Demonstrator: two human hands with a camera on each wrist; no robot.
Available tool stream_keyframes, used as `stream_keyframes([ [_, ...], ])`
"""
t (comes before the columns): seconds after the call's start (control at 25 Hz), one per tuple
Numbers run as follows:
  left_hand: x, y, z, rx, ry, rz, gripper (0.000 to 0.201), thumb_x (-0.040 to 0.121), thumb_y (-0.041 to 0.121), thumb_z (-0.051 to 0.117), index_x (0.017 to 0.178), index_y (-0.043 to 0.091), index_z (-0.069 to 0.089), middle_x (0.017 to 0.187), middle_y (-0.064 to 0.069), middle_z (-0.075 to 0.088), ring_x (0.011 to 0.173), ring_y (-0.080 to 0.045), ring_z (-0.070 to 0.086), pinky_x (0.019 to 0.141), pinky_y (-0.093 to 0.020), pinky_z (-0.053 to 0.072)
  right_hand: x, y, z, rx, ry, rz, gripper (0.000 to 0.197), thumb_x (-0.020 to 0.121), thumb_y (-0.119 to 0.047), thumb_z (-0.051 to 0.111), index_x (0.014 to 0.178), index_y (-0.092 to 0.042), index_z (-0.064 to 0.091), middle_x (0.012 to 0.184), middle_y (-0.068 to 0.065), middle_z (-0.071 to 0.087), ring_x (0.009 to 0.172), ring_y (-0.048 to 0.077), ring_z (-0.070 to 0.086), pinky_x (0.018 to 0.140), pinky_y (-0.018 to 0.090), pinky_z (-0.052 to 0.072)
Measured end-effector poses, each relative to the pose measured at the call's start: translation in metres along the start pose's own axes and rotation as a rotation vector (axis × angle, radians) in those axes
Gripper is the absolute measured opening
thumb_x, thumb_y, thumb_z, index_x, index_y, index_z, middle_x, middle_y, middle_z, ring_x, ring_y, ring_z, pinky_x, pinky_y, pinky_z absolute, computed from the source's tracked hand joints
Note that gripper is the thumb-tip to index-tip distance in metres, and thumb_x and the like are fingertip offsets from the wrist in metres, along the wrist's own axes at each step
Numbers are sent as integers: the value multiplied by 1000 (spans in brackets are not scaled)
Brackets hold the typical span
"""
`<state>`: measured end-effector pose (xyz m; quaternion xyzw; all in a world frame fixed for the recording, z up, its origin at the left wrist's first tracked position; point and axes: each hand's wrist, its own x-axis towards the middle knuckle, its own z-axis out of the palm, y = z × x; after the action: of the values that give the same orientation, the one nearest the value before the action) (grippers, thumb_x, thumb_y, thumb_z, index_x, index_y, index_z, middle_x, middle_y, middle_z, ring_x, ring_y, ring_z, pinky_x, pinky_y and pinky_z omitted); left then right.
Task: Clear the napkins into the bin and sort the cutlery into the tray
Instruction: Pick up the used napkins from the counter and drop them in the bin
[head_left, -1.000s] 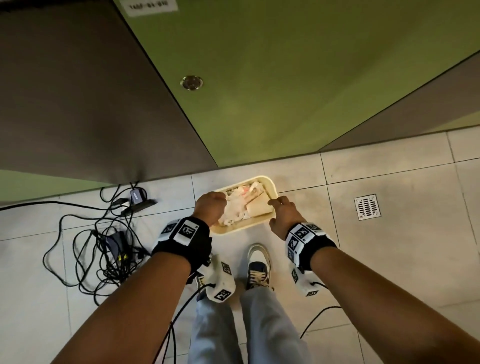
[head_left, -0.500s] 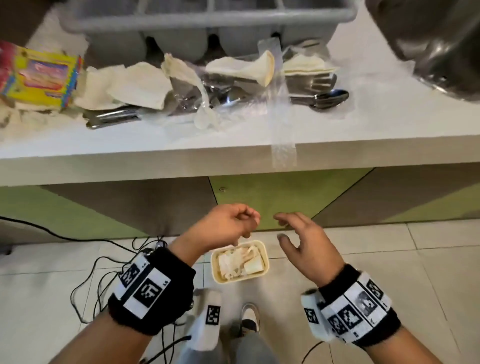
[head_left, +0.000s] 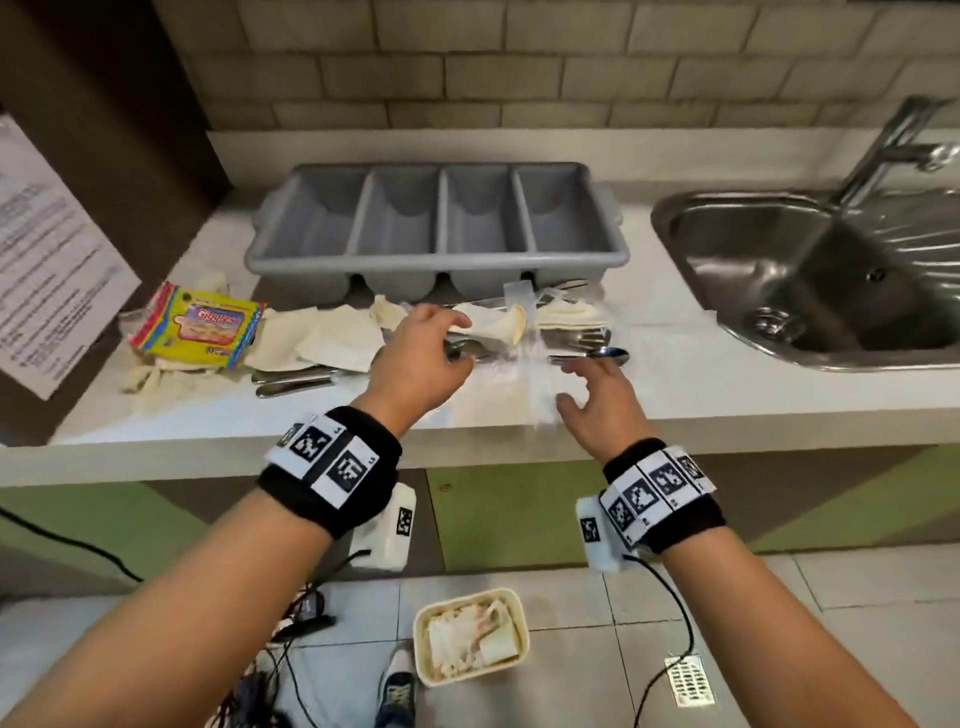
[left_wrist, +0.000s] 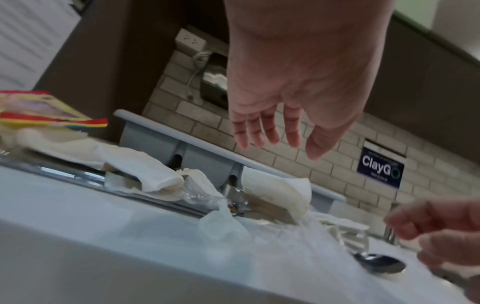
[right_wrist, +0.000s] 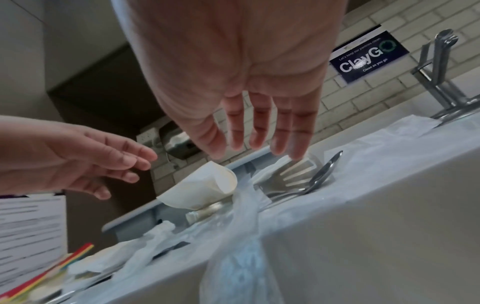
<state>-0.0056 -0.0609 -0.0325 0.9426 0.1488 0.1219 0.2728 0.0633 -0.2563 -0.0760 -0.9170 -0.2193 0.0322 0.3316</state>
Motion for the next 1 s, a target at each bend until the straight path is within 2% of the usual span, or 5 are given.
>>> stream_keyframes([
  [0.32, 57, -12, 17, 359, -260, 204, 68, 80, 25, 63, 141, 24, 32, 148, -1, 35, 138, -21, 31, 115, -44, 25, 50, -31, 45, -263, -131, 187, 82, 72, -32, 74, 137, -10, 29, 142, 15, 36, 131, 35, 33, 107, 43, 32],
  [0.48, 72, -13, 27, 442, -249, 232, 42, 88, 24, 54, 129, 23, 50, 136, -2, 54, 129, -22, 46, 115, -46, 22, 51, -40, 55, -7, -13, 333, 68, 77, -7, 68, 134, -4, 31, 134, 22, 45, 122, 38, 45, 100, 41, 40],
  [0.6, 73, -21, 26, 317, -176, 251, 33, 89, 16, 48, 119, 20, 60, 123, -5, 65, 116, -25, 56, 107, -40, 33, 55, -43, 55, 118, 26, 406, 46, 88, 4, 48, 132, -4, 36, 127, 24, 54, 116, 36, 53, 97, 38, 43],
  [0.84, 58, -50, -5, -145, 135, 204, 34, 85, 1, 52, 117, 6, 63, 117, -15, 67, 109, -30, 60, 99, -35, 42, 54, -46, 56, -71, 7, -26, 30, 90, -7, 50, 119, -2, 58, 127, 16, 52, 118, 32, 46, 100, 32, 35],
  [1.0, 42, -69, -20, -218, 172, 161, 34, 85, -1, 52, 115, 6, 64, 117, -15, 67, 107, -30, 62, 97, -34, 46, 54, -54, 65, -480, -265, -212, 48, 93, -25, 48, 139, -27, 37, 142, 1, 44, 126, 27, 37, 99, 41, 34],
])
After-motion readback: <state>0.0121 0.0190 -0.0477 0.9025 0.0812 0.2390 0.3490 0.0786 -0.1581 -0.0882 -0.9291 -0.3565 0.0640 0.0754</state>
